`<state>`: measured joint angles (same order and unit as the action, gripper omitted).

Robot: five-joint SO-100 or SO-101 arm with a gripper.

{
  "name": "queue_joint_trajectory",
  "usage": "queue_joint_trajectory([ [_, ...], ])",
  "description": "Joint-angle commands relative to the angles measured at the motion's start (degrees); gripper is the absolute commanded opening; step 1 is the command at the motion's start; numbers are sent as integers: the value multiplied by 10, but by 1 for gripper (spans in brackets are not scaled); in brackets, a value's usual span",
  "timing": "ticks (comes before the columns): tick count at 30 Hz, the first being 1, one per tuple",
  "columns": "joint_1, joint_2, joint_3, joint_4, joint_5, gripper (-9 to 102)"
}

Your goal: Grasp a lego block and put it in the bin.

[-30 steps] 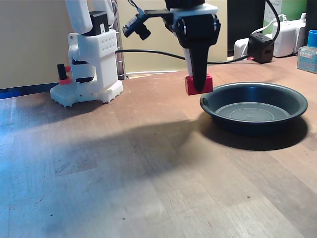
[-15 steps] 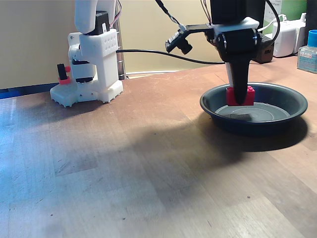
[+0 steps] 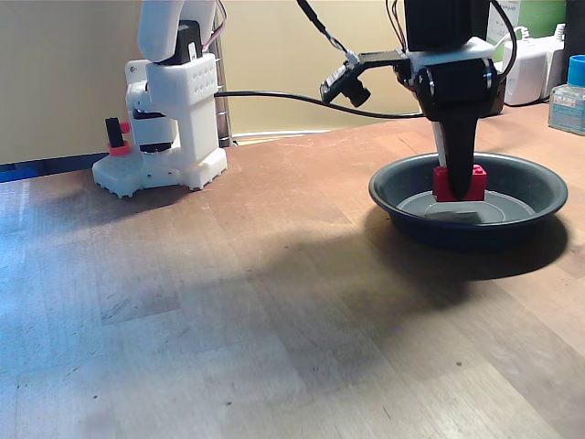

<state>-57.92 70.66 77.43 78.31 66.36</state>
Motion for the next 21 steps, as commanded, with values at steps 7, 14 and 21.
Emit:
queue_joint_trajectory([
  [7,1,9,-18,3,-5,12],
  [14,1,10,-17,3,-6,19],
  [21,4,11,-17,10,-6,19],
])
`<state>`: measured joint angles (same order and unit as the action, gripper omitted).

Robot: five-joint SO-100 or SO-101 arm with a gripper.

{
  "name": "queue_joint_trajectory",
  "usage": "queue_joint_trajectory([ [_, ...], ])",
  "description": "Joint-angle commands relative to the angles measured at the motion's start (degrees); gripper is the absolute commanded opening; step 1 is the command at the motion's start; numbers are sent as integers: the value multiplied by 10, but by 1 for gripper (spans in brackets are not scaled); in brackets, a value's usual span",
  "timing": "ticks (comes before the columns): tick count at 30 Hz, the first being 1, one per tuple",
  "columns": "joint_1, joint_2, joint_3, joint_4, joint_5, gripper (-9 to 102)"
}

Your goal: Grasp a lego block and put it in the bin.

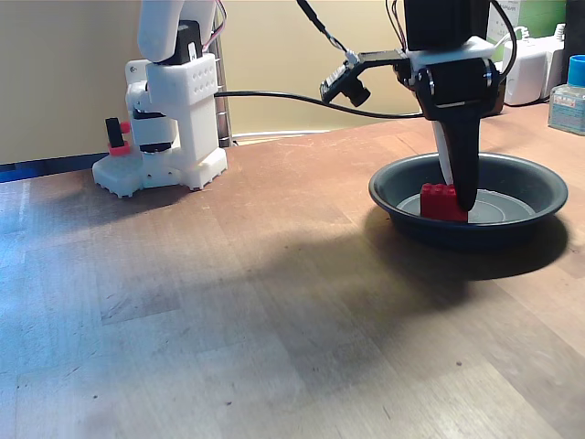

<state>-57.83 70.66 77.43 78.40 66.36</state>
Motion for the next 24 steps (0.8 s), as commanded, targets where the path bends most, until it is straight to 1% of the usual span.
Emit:
queue_joint_trajectory([
  [1,3,11,-22,21,-6,19],
  [5,-1,11,-53,83,-5,19],
  [10,-1,11,-127,171,-3,19],
  [13,-1,11,-165,200,2,19],
  [15,1,11,-183,214,-3,19],
  [20,19,32,-192,214,-18,19],
  [22,39,62,-182,214,-73,16],
  [24,62,90,-167,214,-126,9],
])
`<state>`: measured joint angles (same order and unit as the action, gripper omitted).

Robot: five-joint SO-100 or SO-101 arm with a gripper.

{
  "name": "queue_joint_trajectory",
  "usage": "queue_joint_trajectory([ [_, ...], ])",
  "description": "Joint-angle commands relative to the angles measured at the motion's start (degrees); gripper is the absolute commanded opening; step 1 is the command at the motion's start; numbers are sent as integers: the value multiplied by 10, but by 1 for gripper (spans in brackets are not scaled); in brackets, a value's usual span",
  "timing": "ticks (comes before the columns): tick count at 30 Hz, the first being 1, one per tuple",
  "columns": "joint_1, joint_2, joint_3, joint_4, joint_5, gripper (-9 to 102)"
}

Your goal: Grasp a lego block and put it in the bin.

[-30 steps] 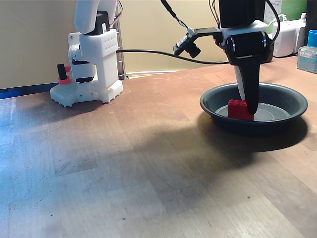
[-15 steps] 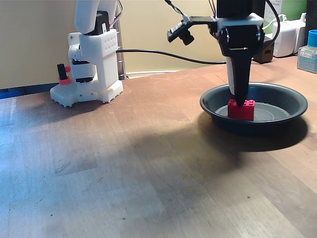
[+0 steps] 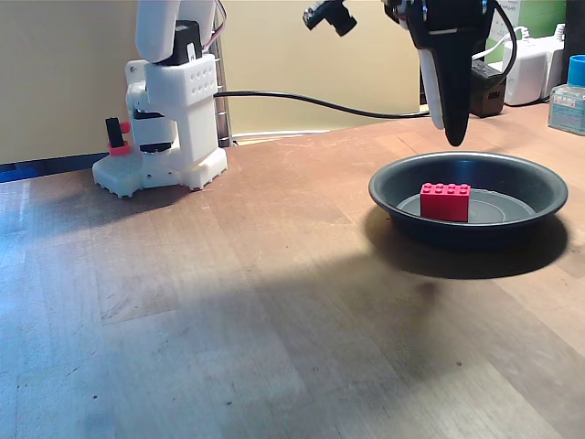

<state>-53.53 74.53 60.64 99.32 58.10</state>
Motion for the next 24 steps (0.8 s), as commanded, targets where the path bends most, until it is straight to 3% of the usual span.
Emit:
queue_joint_trajectory([
  [1,31,66,11,5,-66,5],
  [15,292,313,268,-3,-474,2],
  [20,384,371,351,-41,-620,2],
  [24,414,408,412,-98,-661,2],
])
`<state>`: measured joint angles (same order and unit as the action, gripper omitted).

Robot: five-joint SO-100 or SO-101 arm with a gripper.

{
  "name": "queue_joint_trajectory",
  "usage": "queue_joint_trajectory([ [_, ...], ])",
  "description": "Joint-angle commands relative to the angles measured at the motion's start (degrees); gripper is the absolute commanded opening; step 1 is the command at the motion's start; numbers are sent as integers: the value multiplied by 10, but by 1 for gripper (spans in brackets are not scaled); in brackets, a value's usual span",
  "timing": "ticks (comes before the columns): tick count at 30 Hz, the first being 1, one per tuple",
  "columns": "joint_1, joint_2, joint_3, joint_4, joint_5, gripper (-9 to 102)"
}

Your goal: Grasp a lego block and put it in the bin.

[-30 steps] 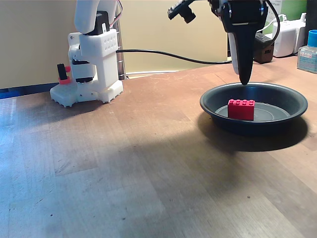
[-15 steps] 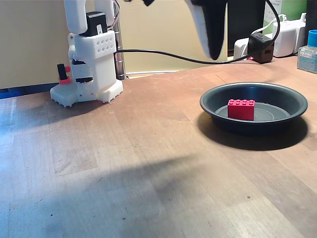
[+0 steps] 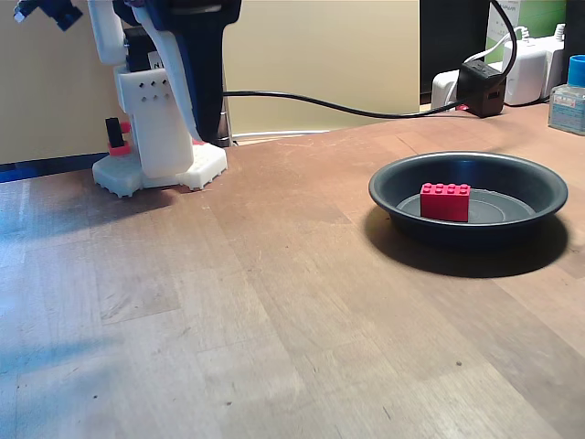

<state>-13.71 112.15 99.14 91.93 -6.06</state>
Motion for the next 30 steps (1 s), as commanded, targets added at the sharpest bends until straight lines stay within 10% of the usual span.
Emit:
queue_joint_trajectory([
  [1,19,41,46,-41,-16,2],
  [30,87,367,581,-367,-16,2],
])
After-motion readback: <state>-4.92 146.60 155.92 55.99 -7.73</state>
